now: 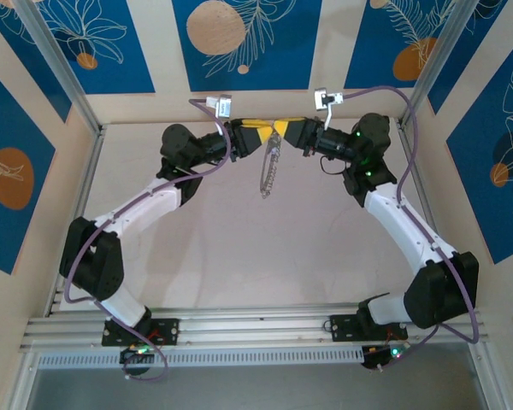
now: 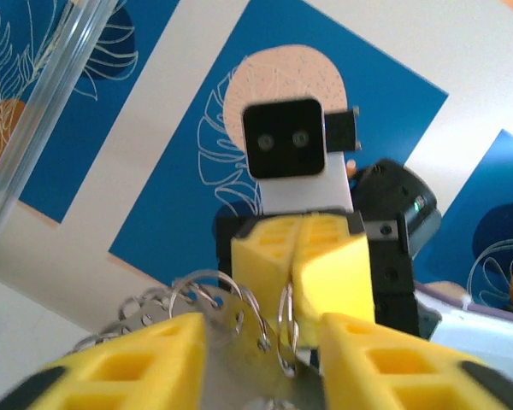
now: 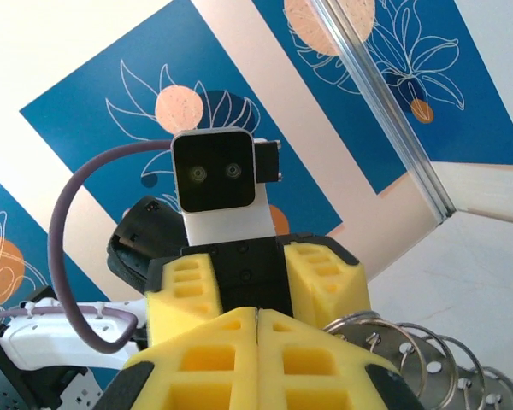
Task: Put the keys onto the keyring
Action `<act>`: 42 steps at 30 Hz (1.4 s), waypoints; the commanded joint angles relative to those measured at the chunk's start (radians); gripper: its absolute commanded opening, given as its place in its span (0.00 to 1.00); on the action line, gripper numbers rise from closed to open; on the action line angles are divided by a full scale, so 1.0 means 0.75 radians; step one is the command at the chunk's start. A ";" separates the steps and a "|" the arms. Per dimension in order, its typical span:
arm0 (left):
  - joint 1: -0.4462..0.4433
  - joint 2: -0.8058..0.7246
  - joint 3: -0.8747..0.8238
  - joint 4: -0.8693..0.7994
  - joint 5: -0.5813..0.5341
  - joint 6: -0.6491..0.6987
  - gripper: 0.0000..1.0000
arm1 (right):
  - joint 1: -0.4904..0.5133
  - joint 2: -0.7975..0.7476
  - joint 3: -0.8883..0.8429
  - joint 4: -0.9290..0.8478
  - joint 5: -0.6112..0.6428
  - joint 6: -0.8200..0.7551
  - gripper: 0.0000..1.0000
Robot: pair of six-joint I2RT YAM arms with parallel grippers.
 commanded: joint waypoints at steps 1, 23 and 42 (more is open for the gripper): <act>0.029 -0.085 0.075 -0.150 0.091 0.159 0.48 | -0.027 0.031 0.106 -0.112 -0.129 -0.093 0.00; 0.154 0.029 0.425 -0.796 0.423 0.544 0.51 | -0.100 0.280 0.428 -0.409 -0.473 -0.237 0.00; 0.141 0.133 0.430 -0.667 0.443 0.413 0.36 | -0.055 0.320 0.405 -0.344 -0.453 -0.196 0.00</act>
